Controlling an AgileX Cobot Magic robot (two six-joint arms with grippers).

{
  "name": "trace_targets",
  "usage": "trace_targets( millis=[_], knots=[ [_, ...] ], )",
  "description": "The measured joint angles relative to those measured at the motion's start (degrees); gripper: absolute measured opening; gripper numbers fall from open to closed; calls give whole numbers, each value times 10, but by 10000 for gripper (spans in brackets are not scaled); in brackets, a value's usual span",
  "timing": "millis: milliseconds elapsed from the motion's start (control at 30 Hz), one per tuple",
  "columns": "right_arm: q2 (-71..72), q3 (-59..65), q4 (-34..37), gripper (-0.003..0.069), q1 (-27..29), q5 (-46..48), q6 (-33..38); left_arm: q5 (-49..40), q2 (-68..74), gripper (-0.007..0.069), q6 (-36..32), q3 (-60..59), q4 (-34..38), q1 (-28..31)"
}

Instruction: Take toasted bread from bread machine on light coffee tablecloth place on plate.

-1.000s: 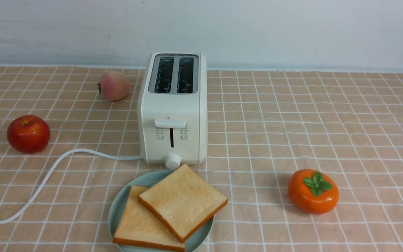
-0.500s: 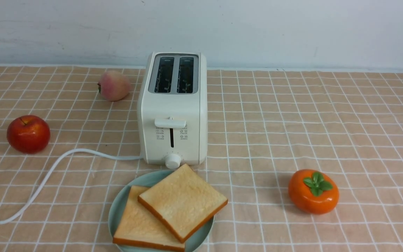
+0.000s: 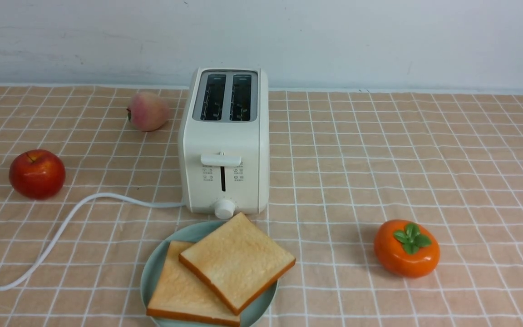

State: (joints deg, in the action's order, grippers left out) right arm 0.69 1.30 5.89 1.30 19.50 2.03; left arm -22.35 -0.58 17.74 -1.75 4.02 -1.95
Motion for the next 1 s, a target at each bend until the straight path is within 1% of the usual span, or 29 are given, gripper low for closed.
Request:
trace_targets(
  millis=[33,300,1000],
  knots=[
    [0,-1,-8,107,3,10,-11,-1,0,28,0,0,0,0],
    [0,-3,-21,118,5,21,-13,0,0,28,0,0,-1,0],
    [0,-3,-22,135,5,22,-13,0,0,38,0,0,-1,0]
  ],
)
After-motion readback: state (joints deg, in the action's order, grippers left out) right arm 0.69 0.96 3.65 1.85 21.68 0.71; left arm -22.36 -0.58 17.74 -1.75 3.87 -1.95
